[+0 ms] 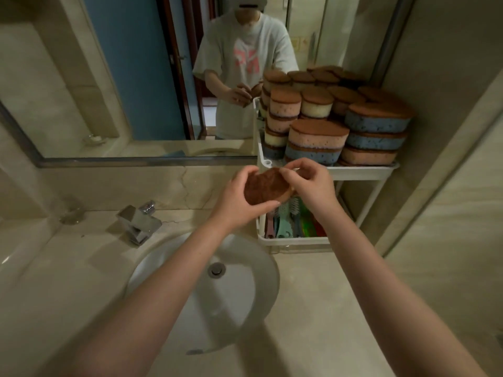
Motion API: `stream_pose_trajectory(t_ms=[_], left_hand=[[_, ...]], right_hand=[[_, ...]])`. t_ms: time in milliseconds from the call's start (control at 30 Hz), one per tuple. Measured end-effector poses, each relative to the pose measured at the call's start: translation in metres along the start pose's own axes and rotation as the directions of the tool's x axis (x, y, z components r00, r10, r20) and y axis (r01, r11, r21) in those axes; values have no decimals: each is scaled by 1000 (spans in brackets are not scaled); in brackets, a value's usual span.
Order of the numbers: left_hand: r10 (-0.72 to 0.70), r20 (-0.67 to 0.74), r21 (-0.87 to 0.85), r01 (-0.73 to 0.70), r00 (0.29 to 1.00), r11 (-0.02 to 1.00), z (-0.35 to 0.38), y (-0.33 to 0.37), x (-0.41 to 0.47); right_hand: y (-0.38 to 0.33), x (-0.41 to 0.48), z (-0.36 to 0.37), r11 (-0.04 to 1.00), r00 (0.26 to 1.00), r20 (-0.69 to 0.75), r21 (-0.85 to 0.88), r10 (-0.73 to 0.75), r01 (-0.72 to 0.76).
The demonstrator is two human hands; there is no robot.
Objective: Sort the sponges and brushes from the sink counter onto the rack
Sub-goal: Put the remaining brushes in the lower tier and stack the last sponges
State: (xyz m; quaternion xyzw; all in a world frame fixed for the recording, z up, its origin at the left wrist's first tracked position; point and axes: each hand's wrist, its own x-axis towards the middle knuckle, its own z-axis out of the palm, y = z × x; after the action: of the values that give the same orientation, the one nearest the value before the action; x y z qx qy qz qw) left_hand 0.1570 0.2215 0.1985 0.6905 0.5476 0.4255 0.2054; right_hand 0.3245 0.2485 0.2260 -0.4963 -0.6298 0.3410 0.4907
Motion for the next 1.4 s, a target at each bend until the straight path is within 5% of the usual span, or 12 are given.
stream_pose_trajectory(t_ms=[333,533,633,800,1100,1400], left_hand=[[-3,-76,-158,-9,997,987,-16,43,54],[-12,-82,-121,1,997,993,-20,79,103],[-51,-36,-94,47,998,994,-12,92,123],[-79,10,-58,79,997,995,4,98,144],[-57,109,72,49,992,996,12,104,159],[-9,185,382,-63,983,922,12,115,166]], right_hand=[[-42,36,-38,994,970,-236,85,-52,73],[-42,56,-73,926,804,-493,-334,-332,176],[-28,74,-89,784,787,-419,-608,-454,128],[-6,87,-99,641,861,-279,-764,-425,69],[-3,90,-101,669,822,-337,-740,-460,71],[1,90,-99,652,831,-310,-754,-462,81]])
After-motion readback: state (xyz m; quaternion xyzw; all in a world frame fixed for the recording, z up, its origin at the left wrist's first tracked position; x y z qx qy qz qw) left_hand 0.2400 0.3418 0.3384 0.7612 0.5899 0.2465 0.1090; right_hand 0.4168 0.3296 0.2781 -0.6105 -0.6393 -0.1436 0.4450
